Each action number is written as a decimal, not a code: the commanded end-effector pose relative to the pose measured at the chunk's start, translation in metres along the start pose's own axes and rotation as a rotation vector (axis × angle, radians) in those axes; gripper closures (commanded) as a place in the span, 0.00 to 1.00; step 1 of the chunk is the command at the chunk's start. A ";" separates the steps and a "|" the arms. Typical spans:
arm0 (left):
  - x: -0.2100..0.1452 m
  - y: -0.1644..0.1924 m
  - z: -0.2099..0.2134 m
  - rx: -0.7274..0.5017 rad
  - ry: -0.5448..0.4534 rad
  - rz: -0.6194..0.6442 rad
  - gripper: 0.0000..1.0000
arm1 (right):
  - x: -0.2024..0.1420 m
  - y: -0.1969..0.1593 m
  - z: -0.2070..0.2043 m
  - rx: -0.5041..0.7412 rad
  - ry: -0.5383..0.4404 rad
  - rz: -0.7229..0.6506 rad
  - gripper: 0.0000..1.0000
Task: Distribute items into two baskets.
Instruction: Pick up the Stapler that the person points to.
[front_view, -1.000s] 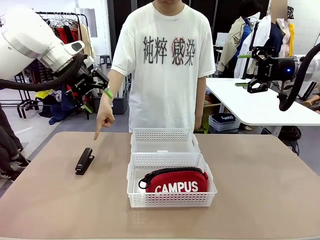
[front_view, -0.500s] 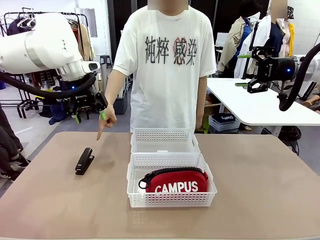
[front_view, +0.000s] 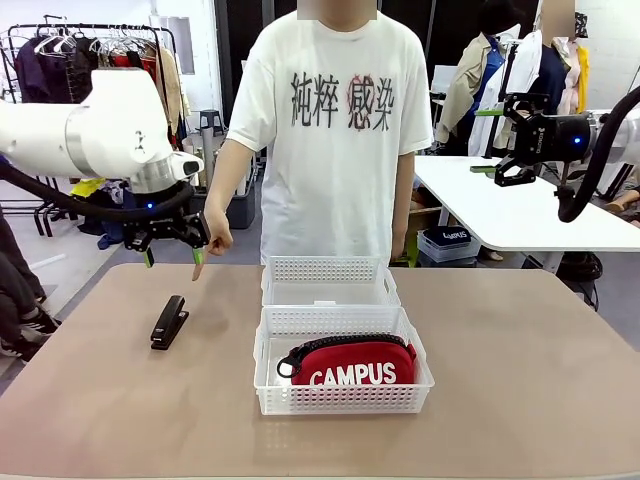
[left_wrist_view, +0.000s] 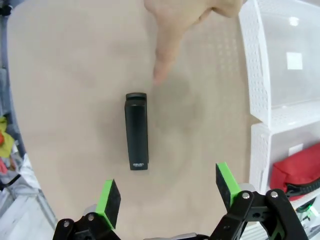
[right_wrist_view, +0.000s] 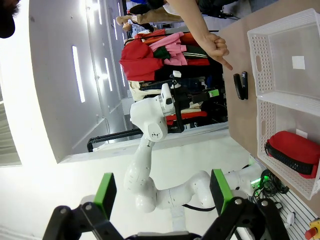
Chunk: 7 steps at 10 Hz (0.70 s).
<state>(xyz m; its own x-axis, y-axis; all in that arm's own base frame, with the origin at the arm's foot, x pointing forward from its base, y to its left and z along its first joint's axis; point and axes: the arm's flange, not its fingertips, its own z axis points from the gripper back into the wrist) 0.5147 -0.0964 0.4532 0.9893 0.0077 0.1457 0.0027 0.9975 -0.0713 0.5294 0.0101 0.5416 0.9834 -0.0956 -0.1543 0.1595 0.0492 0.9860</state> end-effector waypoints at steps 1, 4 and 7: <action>0.000 -0.002 0.009 0.009 0.006 -0.014 0.00 | -0.001 0.001 0.000 -0.005 -0.002 -0.008 0.00; 0.000 -0.002 0.009 0.009 0.006 -0.014 0.00 | -0.001 0.001 0.000 -0.005 -0.002 -0.008 0.00; 0.001 -0.005 0.006 0.000 0.003 -0.010 0.00 | -0.001 0.001 0.000 -0.005 -0.002 -0.008 0.00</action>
<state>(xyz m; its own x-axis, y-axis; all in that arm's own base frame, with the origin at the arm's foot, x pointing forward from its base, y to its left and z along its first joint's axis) 0.5143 -0.1008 0.4592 0.9898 -0.0030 0.1422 0.0130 0.9975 -0.0699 0.5294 0.0101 0.5416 0.9834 -0.0956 -0.1543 0.1595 0.0492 0.9860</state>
